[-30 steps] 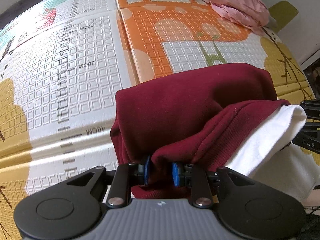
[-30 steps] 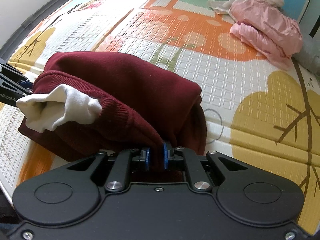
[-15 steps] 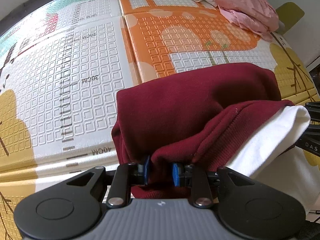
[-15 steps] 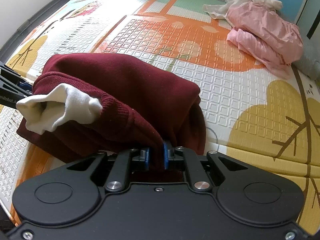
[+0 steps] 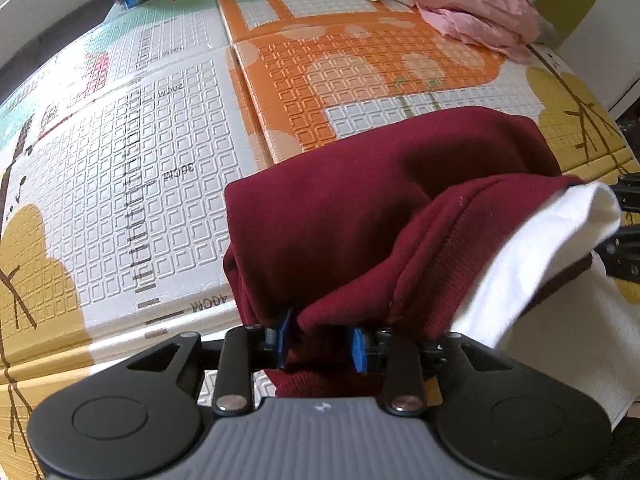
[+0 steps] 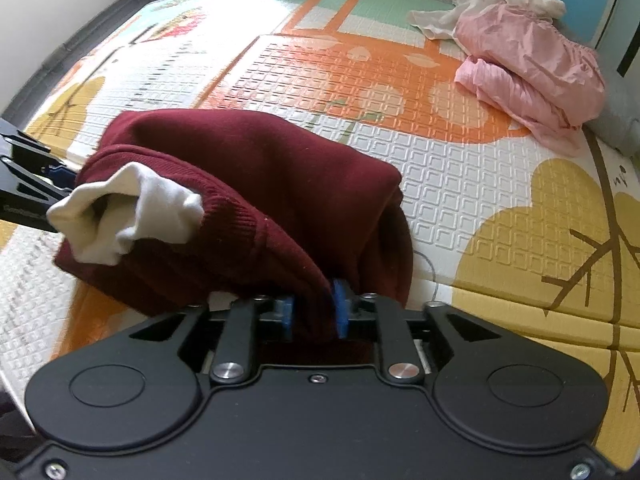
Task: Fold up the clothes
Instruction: 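Hold the folded maroon sweatshirt with both grippers and lower it onto the mat, then open both grippers and release the sweatshirt onto the mat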
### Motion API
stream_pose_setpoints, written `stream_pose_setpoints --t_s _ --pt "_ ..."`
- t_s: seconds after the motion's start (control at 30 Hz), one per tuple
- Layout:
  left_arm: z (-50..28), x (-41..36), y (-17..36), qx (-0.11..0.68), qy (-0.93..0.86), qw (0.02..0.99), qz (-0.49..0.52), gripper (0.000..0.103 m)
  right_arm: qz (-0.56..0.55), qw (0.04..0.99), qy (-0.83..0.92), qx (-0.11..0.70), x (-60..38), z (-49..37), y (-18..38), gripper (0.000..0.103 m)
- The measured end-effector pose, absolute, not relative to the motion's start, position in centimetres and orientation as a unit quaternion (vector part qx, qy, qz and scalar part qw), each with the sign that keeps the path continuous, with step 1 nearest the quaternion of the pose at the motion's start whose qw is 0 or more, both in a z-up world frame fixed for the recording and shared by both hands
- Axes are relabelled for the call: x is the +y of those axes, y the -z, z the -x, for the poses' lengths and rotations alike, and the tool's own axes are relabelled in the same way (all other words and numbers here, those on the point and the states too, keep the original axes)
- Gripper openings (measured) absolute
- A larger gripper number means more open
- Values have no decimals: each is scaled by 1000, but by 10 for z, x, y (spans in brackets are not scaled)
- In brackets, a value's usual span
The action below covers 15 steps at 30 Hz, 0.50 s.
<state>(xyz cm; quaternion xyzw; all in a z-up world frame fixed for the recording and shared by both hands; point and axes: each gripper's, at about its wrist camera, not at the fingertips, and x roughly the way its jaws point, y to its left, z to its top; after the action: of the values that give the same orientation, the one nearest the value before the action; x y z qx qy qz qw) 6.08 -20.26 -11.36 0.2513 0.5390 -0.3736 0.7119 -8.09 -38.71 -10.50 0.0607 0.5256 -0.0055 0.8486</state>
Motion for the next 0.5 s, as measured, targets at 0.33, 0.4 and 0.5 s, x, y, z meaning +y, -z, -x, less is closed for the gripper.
stream_pose_setpoints --t_s 0.33,0.4,0.5 --pt "-59 -181 86 537 382 724 -204 44 -60 874 12 482 -388 103 58 38" --pt "-58 -176 77 532 389 727 -195 44 -65 879 13 472 -390 107 46 38" --pt "-56 -170 55 512 403 739 -171 44 -73 887 15 456 -393 112 30 38"
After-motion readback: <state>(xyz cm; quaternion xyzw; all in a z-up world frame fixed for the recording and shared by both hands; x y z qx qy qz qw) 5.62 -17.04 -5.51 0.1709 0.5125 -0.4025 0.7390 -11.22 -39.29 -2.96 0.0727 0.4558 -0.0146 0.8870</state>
